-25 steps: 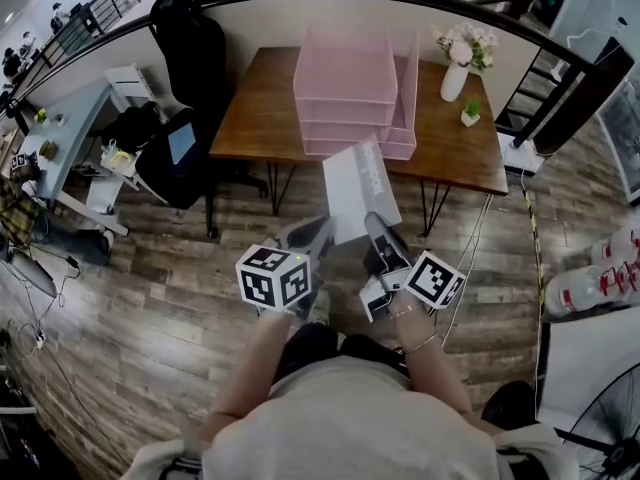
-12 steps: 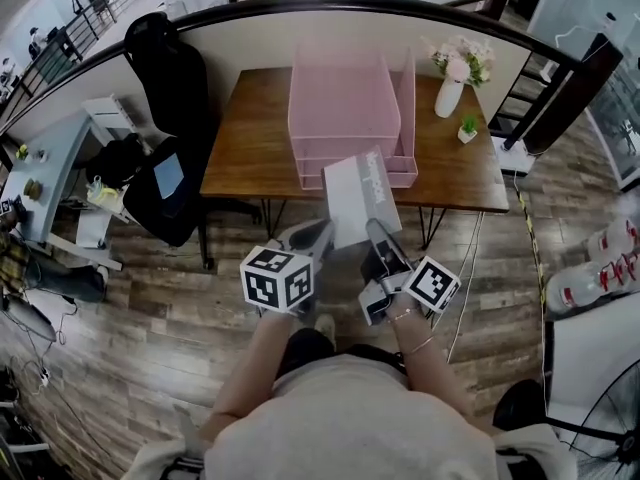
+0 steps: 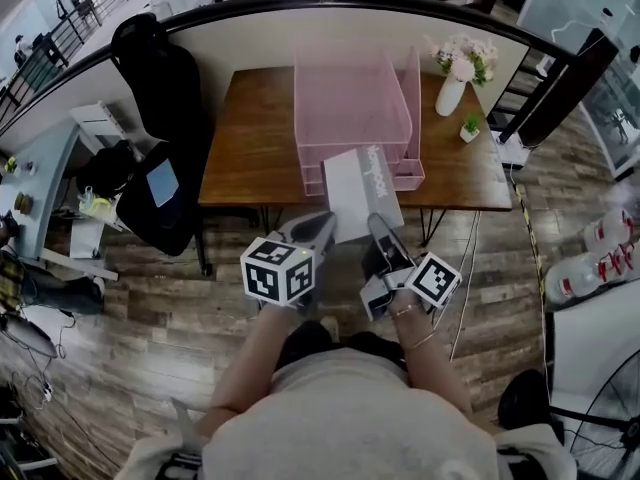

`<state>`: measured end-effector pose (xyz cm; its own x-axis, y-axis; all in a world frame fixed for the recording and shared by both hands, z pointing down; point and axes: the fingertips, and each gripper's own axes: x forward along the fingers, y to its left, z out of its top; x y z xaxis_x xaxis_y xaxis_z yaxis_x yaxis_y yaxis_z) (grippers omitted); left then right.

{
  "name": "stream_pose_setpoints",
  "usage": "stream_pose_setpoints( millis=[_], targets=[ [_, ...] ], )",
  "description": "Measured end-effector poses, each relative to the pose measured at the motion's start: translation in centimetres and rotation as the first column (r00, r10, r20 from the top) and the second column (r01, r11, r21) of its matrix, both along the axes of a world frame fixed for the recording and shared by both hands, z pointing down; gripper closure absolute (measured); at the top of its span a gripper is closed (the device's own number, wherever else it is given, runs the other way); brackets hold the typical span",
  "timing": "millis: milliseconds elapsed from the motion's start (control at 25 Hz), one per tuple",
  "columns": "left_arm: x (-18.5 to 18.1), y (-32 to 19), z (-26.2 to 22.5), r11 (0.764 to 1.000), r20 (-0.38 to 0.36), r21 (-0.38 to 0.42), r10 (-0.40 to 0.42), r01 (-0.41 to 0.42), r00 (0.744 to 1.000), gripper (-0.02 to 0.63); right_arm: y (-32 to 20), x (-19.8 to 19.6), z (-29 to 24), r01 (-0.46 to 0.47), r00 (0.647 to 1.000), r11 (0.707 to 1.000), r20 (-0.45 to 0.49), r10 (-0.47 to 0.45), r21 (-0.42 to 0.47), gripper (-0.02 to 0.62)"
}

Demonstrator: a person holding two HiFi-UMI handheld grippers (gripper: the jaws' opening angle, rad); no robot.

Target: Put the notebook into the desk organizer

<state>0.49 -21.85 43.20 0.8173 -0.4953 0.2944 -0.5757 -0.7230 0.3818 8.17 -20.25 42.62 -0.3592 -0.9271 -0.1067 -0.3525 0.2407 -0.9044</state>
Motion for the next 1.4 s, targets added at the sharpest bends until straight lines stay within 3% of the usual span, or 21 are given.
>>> stream_pose_setpoints(
  millis=[360, 720, 1400],
  targets=[
    [-0.5, -1.0, 1.0, 0.999, -0.003, -0.026, 0.019, -0.019, 1.0, 0.595, -1.0, -0.4, 0.9, -0.04, 0.999, 0.998, 0.017, 0.041, -0.041, 0.586],
    [0.4, -2.4, 1.5, 0.999, -0.011, -0.033, 0.001, -0.001, 1.0, 0.595, -2.9, 1.9, 2.8, -0.106, 0.994, 0.987, -0.017, 0.105, -0.121, 0.586],
    [2.7, -6.1, 3.1, 0.997, 0.022, -0.077, -0.023, 0.024, 0.999, 0.595, -9.0, 3.8, 4.9, -0.103, 0.992, 0.97, 0.047, 0.116, -0.22, 0.583]
  ],
)
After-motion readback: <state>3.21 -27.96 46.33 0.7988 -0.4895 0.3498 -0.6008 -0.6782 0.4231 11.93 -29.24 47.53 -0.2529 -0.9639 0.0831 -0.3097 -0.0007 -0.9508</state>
